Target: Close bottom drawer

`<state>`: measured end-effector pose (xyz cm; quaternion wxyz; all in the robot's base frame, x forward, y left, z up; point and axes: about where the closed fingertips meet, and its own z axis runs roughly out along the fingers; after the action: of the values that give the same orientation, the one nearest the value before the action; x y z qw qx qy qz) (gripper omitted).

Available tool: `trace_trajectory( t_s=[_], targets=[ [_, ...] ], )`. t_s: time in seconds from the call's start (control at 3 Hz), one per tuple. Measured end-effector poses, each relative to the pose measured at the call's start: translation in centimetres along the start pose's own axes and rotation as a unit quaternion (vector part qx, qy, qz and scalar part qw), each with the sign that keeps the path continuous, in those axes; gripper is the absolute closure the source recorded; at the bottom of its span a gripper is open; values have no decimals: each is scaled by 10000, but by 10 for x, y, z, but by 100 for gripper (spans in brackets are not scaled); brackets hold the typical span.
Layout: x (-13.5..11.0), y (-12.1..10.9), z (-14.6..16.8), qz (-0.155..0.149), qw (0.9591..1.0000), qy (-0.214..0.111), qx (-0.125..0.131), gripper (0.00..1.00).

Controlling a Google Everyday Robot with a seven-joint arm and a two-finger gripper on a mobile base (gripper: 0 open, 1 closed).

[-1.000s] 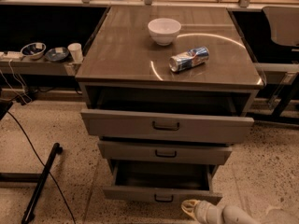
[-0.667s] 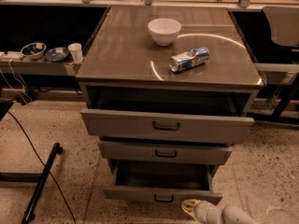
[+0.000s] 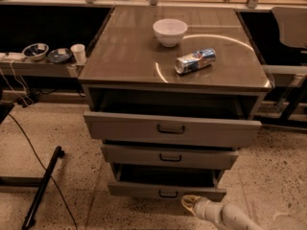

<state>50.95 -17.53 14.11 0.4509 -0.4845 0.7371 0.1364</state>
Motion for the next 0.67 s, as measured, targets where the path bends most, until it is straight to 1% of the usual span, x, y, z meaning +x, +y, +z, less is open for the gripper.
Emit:
trace_trajectory(
  t_s=[0.33, 0.67],
  targets=[
    [-17, -41, 36, -281, 9994, -126, 186, 100],
    [-18, -40, 37, -285, 9993, -127, 189, 100]
  ],
)
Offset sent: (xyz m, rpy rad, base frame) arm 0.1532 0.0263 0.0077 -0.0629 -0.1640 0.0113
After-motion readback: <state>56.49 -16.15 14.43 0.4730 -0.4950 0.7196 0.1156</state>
